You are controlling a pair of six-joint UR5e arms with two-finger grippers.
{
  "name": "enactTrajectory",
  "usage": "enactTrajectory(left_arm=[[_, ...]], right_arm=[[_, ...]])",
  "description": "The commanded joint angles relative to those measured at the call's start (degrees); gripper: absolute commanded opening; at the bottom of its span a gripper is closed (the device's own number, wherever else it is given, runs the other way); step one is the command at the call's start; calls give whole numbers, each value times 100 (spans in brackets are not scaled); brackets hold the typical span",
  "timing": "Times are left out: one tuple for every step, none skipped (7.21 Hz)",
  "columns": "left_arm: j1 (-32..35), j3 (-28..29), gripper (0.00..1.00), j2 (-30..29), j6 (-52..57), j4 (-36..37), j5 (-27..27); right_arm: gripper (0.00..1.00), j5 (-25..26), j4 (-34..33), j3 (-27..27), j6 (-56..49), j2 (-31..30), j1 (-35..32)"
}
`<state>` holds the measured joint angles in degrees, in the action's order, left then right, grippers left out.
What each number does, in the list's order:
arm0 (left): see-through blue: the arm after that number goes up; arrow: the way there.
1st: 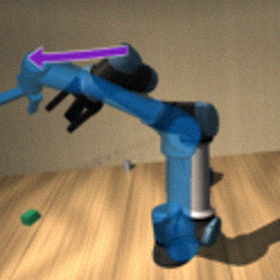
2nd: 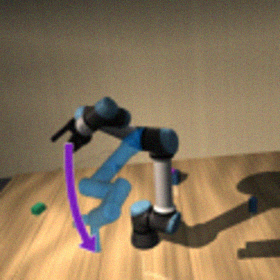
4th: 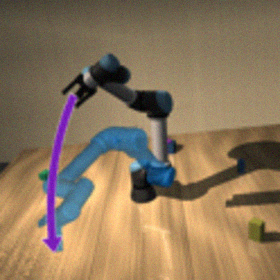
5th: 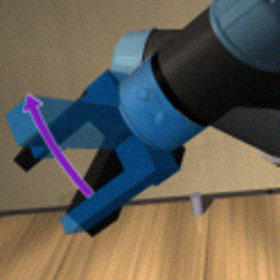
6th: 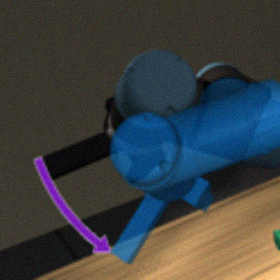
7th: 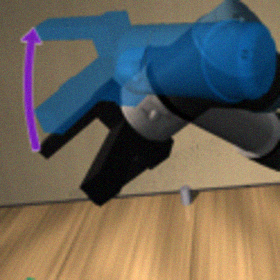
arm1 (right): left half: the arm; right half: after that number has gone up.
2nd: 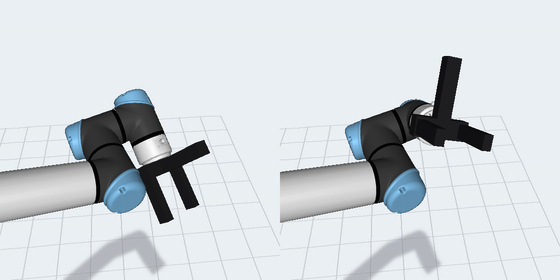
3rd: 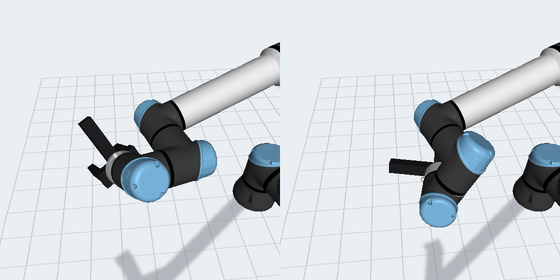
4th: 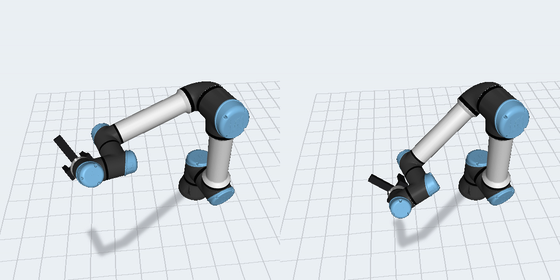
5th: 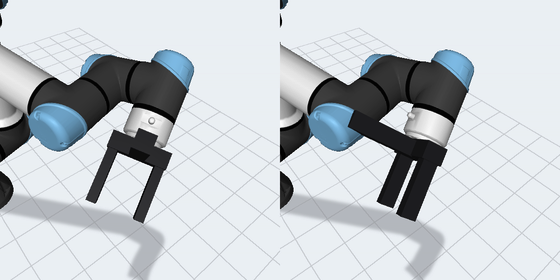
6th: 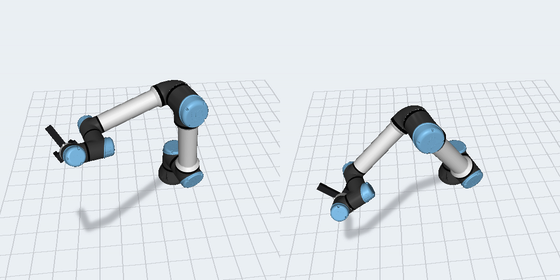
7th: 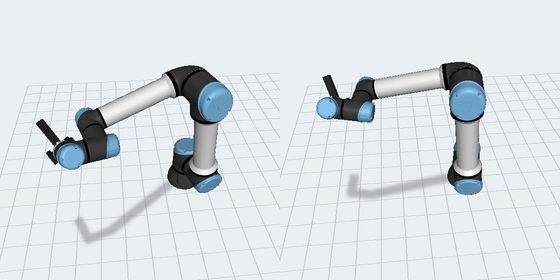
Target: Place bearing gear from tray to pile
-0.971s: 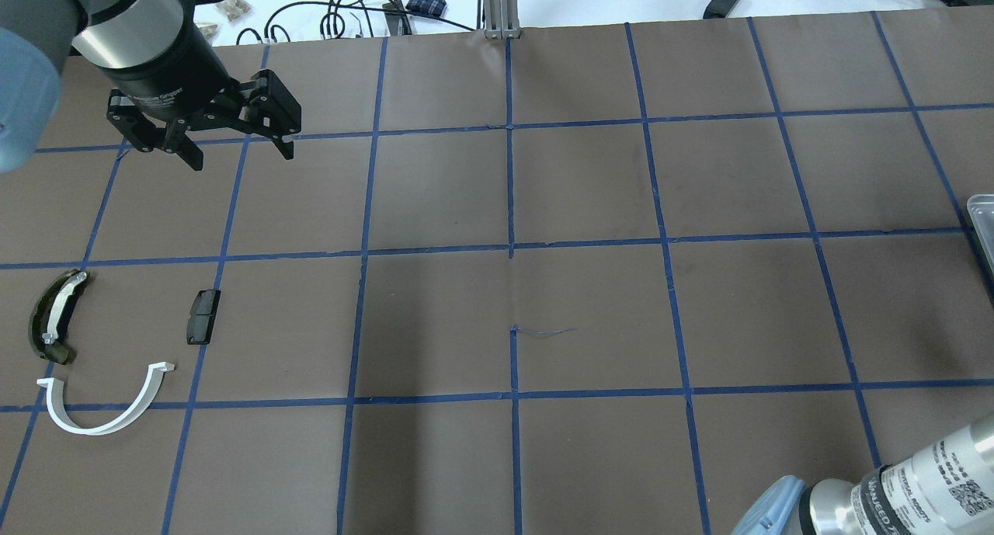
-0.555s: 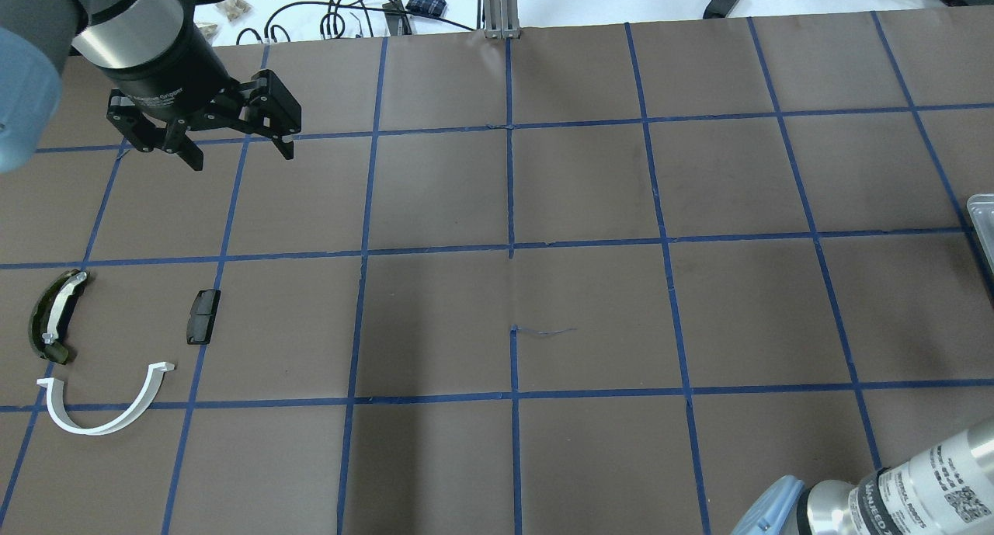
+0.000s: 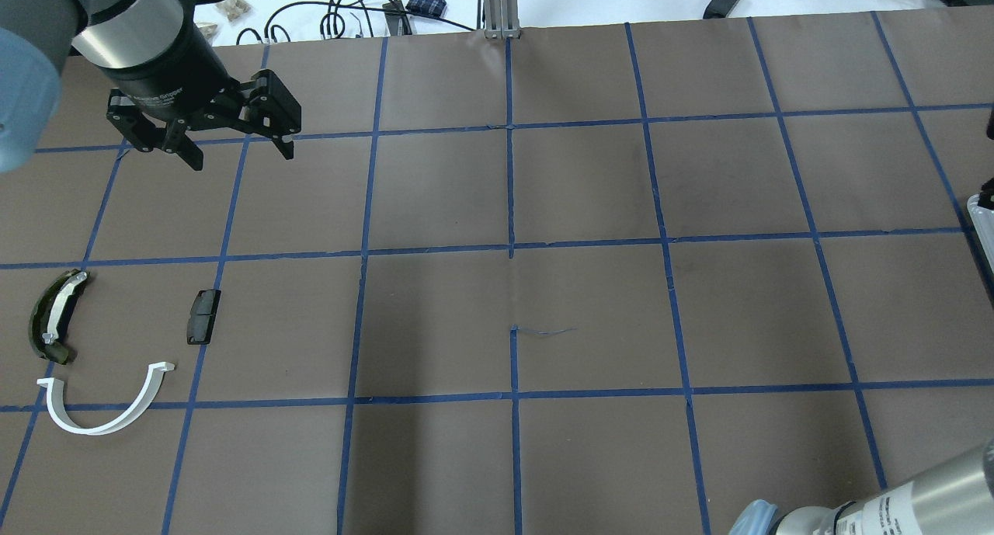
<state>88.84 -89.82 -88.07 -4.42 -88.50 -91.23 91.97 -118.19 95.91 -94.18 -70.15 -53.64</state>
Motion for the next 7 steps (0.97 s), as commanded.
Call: enactTrajectory(left_arm=[[1, -9, 100, 9, 20, 0, -9], [1, -9, 100, 0, 20, 9, -9], [1, -9, 100, 9, 20, 0, -9], [1, 8, 100, 0, 20, 9, 0], [1, 0, 100, 0, 20, 0, -9], [1, 0, 100, 0, 20, 0, -9], [1, 0, 100, 0, 12, 9, -9]], right_arm=[[5, -3, -2, -2, 1816, -16, -1196], [6, -73, 6, -2, 2903, 1, -1784], [6, -187, 294, 15, 4089, -24, -2486], [6, -240, 410, 50, 5293, -25, -3137], [7, -275, 385, 103, 6445, -16, -3648], [8, -285, 367, 103, 7561, 28, -4271], [10, -276, 123, 103, 8790, 124, -4947]])
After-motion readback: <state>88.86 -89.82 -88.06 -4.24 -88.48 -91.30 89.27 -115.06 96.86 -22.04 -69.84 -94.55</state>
